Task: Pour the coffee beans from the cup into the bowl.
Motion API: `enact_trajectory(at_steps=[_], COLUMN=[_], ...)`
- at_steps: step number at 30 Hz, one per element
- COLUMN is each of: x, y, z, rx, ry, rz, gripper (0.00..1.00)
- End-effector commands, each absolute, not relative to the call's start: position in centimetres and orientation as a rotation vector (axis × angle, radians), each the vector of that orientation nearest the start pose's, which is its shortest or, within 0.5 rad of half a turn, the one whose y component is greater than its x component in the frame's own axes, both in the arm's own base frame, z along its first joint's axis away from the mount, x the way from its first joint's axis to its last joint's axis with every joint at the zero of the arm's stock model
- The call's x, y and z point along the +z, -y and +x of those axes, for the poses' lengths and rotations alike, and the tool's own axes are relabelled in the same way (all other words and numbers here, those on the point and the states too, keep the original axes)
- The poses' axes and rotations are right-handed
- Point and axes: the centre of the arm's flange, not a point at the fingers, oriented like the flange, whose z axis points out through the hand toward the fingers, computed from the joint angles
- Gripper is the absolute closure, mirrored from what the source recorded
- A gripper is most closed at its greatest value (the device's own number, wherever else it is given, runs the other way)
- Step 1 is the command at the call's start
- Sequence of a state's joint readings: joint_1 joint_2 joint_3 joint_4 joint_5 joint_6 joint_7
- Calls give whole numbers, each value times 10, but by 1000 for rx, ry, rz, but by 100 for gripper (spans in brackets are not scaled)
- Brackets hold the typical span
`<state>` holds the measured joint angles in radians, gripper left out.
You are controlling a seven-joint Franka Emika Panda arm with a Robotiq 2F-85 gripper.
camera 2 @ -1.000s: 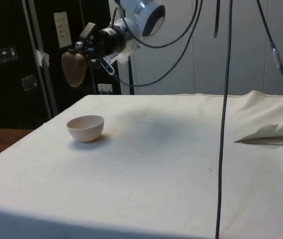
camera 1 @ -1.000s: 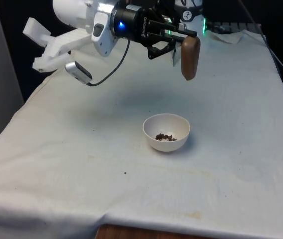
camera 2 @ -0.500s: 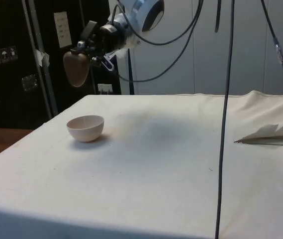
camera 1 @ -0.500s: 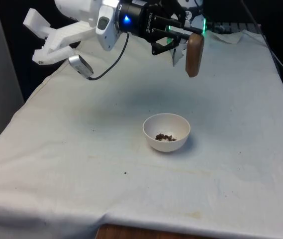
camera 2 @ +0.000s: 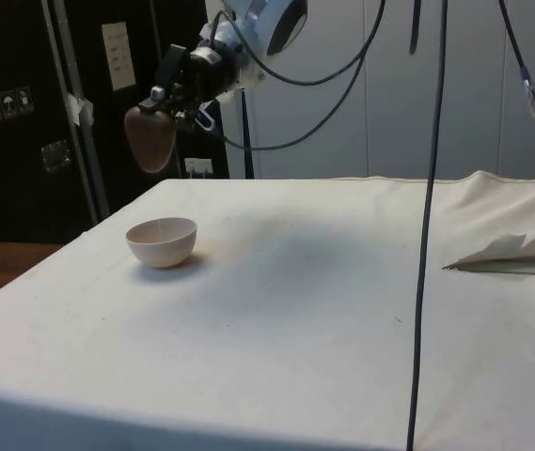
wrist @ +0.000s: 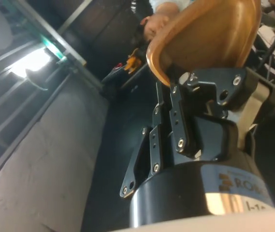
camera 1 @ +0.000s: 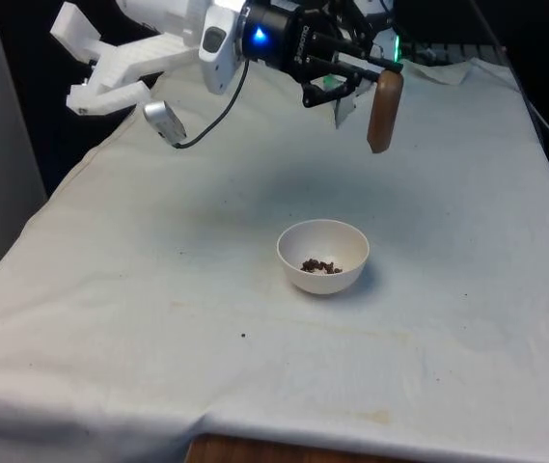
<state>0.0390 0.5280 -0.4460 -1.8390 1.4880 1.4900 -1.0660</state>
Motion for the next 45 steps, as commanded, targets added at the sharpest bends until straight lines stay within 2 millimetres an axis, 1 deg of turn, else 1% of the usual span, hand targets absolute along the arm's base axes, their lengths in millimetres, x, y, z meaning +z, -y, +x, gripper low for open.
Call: enact_trajectory(at_steps=[1,7,9,15,17,18,25,26,27,35,36,37,45], x=[287,286,284,283,282,280,273,273,272,271,270,271,269], y=[110,101,103,98,99,98,97,98,97,99,100,100,103], z=[607,606,606,600,601,598,591,592,589,586,586,585,582], rx=[-368,-337,-332,-293,-291,-278,-223,-229,-212,-188,-186,-184,-179], ry=[48,64,75,96,104,107,145,145,156,210,208,224,289], rz=[-1814,-1872,-1859,-1916,-1899,-1926,-1962,-1942,-1973,-2010,-1990,-2019,-2059], gripper=[99,99,99,99,99,99,99,99,99,99,99,99,99])
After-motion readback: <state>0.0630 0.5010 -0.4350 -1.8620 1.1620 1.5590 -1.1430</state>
